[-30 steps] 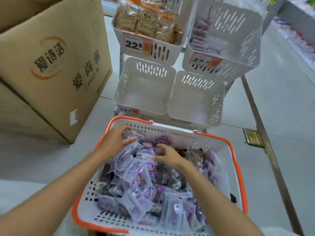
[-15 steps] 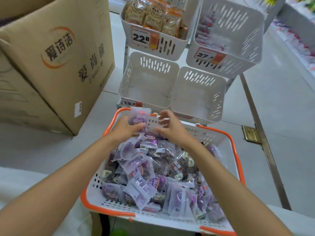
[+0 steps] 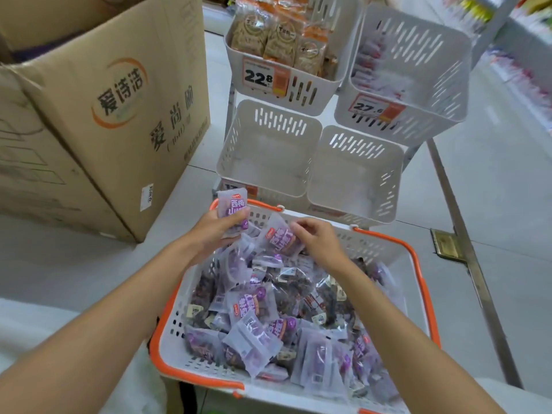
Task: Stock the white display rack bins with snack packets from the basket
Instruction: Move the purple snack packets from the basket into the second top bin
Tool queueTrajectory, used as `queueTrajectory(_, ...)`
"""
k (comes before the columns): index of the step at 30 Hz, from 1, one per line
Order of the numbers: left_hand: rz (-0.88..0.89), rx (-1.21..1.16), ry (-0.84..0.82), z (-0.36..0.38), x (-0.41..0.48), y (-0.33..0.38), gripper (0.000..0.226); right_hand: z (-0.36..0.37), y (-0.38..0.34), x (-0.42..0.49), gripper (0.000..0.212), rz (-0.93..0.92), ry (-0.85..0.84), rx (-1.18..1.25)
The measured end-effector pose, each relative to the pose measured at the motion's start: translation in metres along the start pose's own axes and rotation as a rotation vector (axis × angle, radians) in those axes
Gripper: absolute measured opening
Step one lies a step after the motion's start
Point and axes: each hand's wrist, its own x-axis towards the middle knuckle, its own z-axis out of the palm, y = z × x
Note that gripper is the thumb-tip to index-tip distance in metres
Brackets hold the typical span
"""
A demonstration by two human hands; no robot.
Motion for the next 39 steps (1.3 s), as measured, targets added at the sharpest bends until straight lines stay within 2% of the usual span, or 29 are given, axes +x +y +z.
queueTrajectory(2,-0.029,-0.008,-0.145,0.025,0.001,0.005,0.038,-0.016,-0.012,0.004,0.022,-0.030,0.128,0.046)
queueTrajectory(4,-0.017,-0.038,-0.246,0.054,0.001,0.010,0.043,-0.023,-0.022,0.006,0.026,-0.061,0.177,0.058)
queueTrajectory(6,0.055,-0.053,-0.244,0.078,0.003,0.019,0.033,-0.031,-0.034,0.007,0.028,-0.076,0.158,0.072)
queueTrajectory(8,0.132,-0.056,-0.195,0.092,0.007,0.032,0.032,-0.045,-0.043,0.008,0.014,-0.082,0.116,0.117)
queueTrajectory(9,0.162,-0.036,-0.186,0.097,0.009,0.039,0.035,-0.053,-0.047,0.009,0.006,-0.092,0.131,0.112)
queueTrajectory(13,0.233,0.128,-0.254,0.120,0.022,0.071,0.031,-0.084,-0.057,0.017,0.009,-0.089,0.244,0.152)
queueTrajectory(15,0.255,0.172,-0.308,0.133,0.031,0.093,0.046,-0.104,-0.064,0.027,0.028,-0.060,0.180,0.181)
queueTrajectory(17,0.318,0.245,-0.399,0.142,0.041,0.119,0.060,-0.132,-0.078,0.037,0.073,-0.092,0.074,0.105)
queueTrajectory(18,0.364,0.295,-0.439,0.148,0.047,0.134,0.062,-0.147,-0.085,0.045,0.089,-0.128,0.033,0.047)
queueTrajectory(19,0.414,0.343,-0.459,0.154,0.054,0.148,0.063,-0.161,-0.095,0.053,0.093,-0.166,0.009,-0.004)
queueTrajectory(23,0.593,0.468,-0.390,0.185,0.084,0.216,0.076,-0.218,-0.129,0.094,0.057,-0.244,0.122,-0.090)
queueTrajectory(28,0.699,0.768,-0.298,0.214,0.146,0.276,0.128,-0.299,-0.138,0.151,0.049,-0.307,0.421,-0.104)
queueTrajectory(29,0.719,0.845,-0.272,0.217,0.159,0.281,0.130,-0.316,-0.131,0.165,0.048,-0.295,0.495,-0.137)
queueTrajectory(31,0.776,1.009,-0.198,0.218,0.186,0.287,0.118,-0.337,-0.118,0.190,0.046,-0.240,0.559,-0.214)
queueTrajectory(33,0.839,1.125,-0.125,0.216,0.210,0.286,0.111,-0.345,-0.100,0.216,0.044,-0.180,0.529,-0.269)
queueTrajectory(36,0.815,1.243,-0.130,0.211,0.238,0.275,0.128,-0.333,-0.074,0.247,0.039,-0.142,0.476,-0.348)
queueTrajectory(39,0.850,1.291,-0.107,0.206,0.251,0.261,0.142,-0.321,-0.054,0.268,0.038,-0.077,0.263,-0.256)
